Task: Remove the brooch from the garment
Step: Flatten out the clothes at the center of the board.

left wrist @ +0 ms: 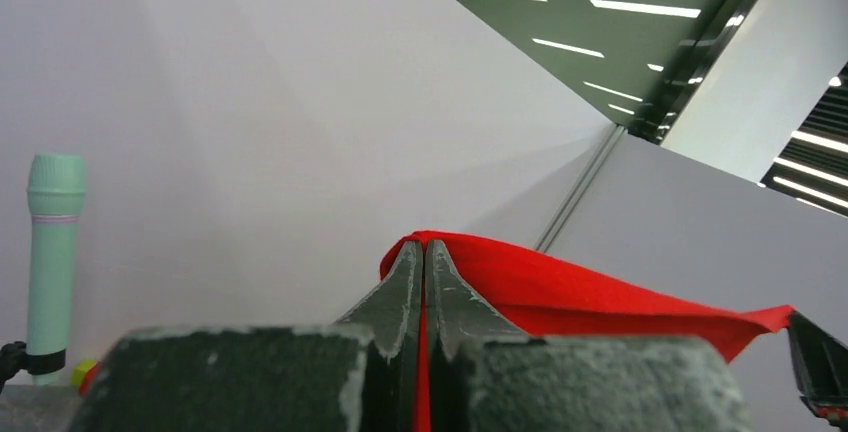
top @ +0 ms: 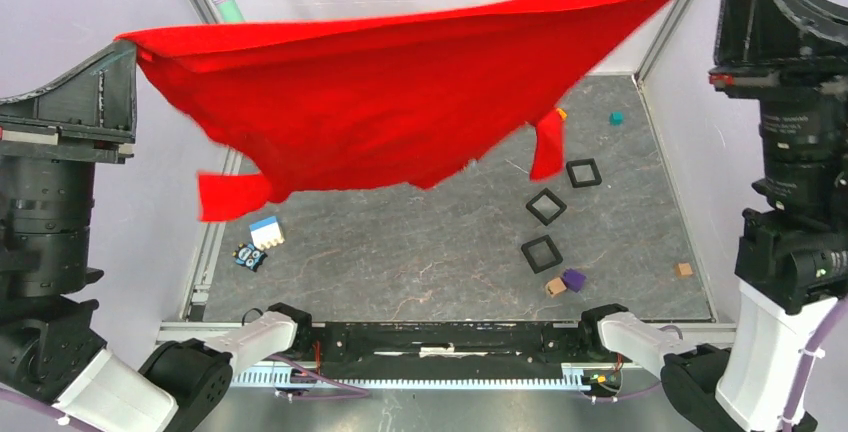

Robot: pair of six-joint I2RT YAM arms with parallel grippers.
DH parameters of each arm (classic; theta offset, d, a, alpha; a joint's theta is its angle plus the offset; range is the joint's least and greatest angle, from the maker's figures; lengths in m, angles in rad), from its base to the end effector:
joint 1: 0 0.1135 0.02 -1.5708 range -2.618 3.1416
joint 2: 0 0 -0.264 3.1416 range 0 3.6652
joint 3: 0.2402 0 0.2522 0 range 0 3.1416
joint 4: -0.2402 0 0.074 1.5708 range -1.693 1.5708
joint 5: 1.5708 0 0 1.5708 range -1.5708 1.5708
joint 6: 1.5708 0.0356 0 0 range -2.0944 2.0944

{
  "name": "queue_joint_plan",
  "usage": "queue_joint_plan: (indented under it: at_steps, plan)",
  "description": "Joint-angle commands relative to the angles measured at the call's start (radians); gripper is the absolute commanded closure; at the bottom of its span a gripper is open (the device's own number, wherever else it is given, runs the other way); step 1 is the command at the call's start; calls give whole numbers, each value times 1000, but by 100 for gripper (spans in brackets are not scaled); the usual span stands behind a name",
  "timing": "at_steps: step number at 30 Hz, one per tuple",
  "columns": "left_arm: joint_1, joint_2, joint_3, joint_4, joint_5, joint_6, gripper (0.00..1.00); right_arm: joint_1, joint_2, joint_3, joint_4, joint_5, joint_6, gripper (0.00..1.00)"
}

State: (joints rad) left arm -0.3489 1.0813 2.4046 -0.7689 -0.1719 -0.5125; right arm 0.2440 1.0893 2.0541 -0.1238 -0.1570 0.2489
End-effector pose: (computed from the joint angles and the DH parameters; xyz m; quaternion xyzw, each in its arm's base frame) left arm -0.0069 0.0090 0.6561 -0.1144 0.4771 -0.3254 0.8083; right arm 0.0576 0.0201 0.6644 -0.0724 0.3559 0.2543 0.8963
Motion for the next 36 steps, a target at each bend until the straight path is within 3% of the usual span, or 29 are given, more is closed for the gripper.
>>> queue_joint_plan:
  at_steps: [1, 8, 13, 16, 20, 25, 28, 36]
  plan:
    - [3, 83, -29, -97, -32, 55, 98, -2, 13, -45, 25, 22, 25, 100]
    - [3, 49, -323, 29, -84, 30, 98, -4, 12, -263, 29, 11, 60, 100]
    - [5, 140, -445, 118, -134, 18, 98, -4, 112, -394, 29, 14, 78, 100]
    - [25, 254, -396, 124, -130, 9, 98, -4, 230, -348, 11, 17, 71, 100]
    - [74, 374, -245, 90, -96, 2, 98, -4, 376, -139, -66, -15, 67, 100]
    - [133, 350, -137, 94, -122, 28, 98, -3, 420, 30, -86, -21, 61, 100]
    - [139, 292, -153, 120, -133, 47, 98, -3, 386, 17, -63, -58, 63, 100]
    - [139, 40, -310, 143, -189, 64, 98, -4, 158, -215, 41, -214, 99, 100]
